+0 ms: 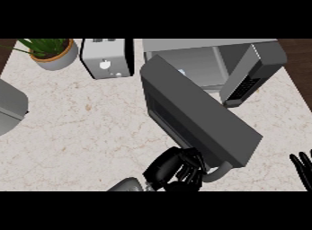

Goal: Pick up the milk, place it into the microwave and close the microwave

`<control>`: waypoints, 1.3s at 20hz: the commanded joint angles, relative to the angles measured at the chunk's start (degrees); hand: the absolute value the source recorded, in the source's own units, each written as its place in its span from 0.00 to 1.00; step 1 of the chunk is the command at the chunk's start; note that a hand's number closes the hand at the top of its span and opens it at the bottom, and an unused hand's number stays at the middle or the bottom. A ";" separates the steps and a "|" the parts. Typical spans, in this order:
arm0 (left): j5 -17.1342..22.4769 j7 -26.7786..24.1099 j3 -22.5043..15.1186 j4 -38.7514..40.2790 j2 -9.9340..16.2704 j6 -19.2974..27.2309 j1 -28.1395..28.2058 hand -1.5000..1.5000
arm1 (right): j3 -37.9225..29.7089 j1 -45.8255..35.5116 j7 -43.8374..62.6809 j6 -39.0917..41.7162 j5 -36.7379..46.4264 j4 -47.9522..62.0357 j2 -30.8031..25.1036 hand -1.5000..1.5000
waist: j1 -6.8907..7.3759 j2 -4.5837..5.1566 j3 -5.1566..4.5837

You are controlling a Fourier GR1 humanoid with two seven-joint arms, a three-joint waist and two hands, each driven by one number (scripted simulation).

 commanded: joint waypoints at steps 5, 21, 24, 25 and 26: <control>8.04 -0.06 -4.68 0.54 -1.73 11.28 -7.32 1.00 | 2.45 0.94 5.45 2.03 -3.28 -7.62 -2.20 0.00 | -2.97 0.73 -0.17; 22.40 -1.82 1.13 10.23 -1.81 20.22 -24.45 1.00 | 2.75 0.99 14.54 -1.54 -9.74 -17.18 -3.90 0.00 | -6.17 2.02 -0.01; 24.77 -4.59 2.02 13.09 -1.82 19.54 -25.34 1.00 | 1.97 0.87 15.08 -1.75 -9.80 -17.46 -4.59 0.00 | -6.60 2.50 0.01; 26.09 -3.99 3.41 13.64 -1.82 19.58 -26.68 1.00 | 2.48 0.69 15.48 -2.16 -10.72 -18.44 -4.14 0.00 | -6.97 2.62 -0.02; 26.86 -4.07 3.55 14.29 -1.83 20.03 -27.16 1.00 | 2.42 1.34 15.66 -1.49 -10.48 -18.68 -4.82 0.00 | -7.82 2.60 0.01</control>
